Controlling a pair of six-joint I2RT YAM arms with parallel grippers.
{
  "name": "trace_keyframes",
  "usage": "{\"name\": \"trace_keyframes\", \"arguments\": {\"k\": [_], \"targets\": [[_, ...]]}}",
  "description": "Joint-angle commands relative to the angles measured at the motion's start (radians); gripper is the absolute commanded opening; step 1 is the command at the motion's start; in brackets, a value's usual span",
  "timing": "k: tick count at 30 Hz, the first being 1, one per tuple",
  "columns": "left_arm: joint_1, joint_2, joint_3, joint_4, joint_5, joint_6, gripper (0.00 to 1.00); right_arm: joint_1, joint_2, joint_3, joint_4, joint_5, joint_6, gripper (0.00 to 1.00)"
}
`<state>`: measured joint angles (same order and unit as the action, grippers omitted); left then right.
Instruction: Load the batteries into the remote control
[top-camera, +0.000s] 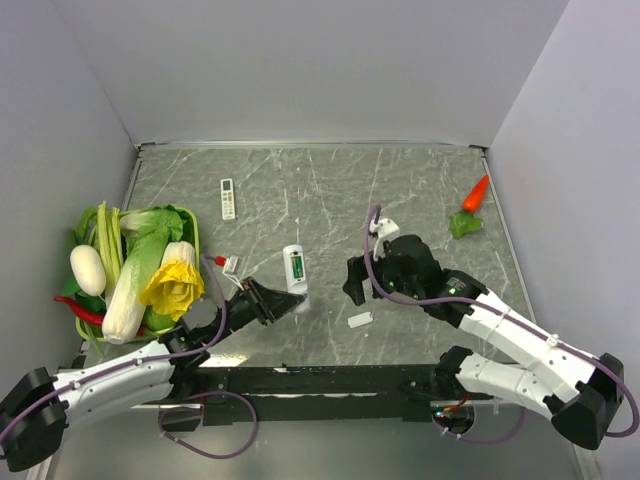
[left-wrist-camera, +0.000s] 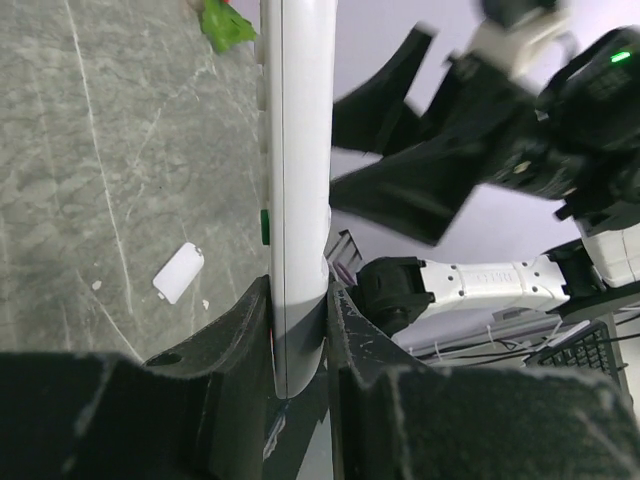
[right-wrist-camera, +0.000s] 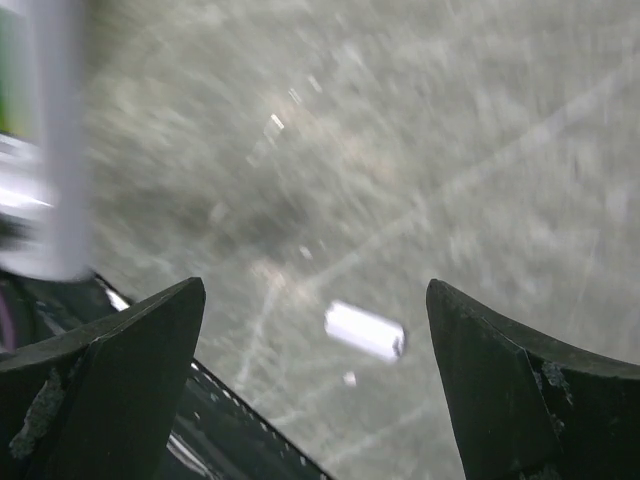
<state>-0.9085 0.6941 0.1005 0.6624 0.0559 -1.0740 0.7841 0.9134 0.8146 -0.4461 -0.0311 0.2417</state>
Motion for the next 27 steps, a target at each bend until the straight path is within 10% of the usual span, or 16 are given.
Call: {"name": "trace_keyframes", "arguments": {"k": [1,27], "targets": [[0.002,-0.036,0.002,-0.013,-0.041,0.032,0.02,-0.020,0.010,-0.100,-0.135,0.067,0.122,1.00],[0.003,-0.136,-0.027,-0.093,-0.054,0.034,0.02,-0.034,0.369,-0.175,-0.028,-0.098,0.220,0.98]]}}
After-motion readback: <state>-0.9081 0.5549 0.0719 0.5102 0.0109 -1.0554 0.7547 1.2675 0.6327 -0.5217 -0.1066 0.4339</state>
